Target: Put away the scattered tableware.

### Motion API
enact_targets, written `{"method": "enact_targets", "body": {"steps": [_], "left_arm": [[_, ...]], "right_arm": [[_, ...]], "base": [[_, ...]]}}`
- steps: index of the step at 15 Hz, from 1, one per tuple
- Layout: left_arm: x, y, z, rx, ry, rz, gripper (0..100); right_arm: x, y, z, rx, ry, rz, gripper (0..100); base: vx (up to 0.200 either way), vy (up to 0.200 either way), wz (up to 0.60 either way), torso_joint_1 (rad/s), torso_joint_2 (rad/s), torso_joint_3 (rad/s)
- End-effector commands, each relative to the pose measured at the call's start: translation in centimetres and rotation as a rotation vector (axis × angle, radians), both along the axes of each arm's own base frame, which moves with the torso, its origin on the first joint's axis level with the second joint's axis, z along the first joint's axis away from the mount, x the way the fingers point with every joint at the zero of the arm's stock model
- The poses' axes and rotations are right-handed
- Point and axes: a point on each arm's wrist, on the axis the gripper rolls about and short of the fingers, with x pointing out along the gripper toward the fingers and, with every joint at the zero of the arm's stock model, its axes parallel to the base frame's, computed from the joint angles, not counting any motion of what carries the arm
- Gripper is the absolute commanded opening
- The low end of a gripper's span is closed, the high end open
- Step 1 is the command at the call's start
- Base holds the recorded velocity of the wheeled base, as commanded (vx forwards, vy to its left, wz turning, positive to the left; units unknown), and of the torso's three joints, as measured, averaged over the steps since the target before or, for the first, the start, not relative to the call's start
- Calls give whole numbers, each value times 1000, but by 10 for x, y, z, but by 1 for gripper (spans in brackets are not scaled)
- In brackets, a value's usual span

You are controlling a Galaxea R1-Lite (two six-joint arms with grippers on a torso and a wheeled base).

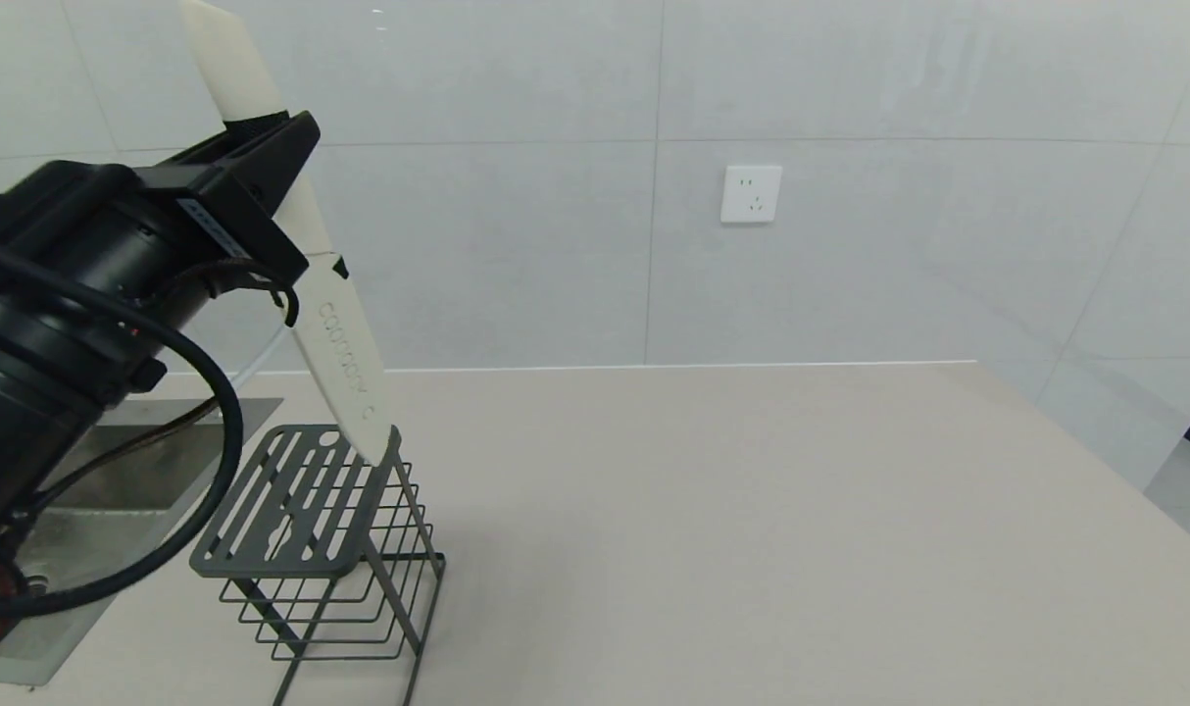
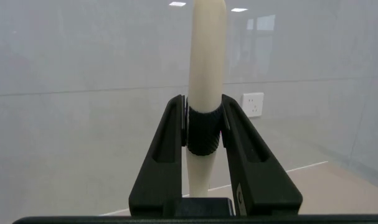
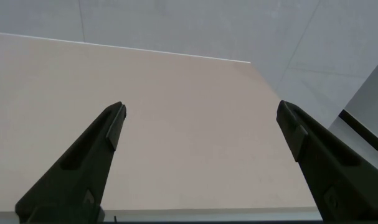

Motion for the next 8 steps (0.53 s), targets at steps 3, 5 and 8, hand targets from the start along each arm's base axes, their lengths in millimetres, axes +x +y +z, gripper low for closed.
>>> {"method": "enact_targets", "body": {"steps": [3,5,8], "left_arm": [[-29,-16,18,-19,-53,12,0],[-26,-8,15,-19,-49,50,0],[-16,9,-7,-14,14,126,0]], "right_arm": [[0,0,0,4,3,1,100],[0,0,0,2,3,1,100],[0,0,0,2,1,0,100]], "base": [[0,0,0,0,0,0],[0,0,0,0,0,0],[0,0,0,0,0,0]]}}
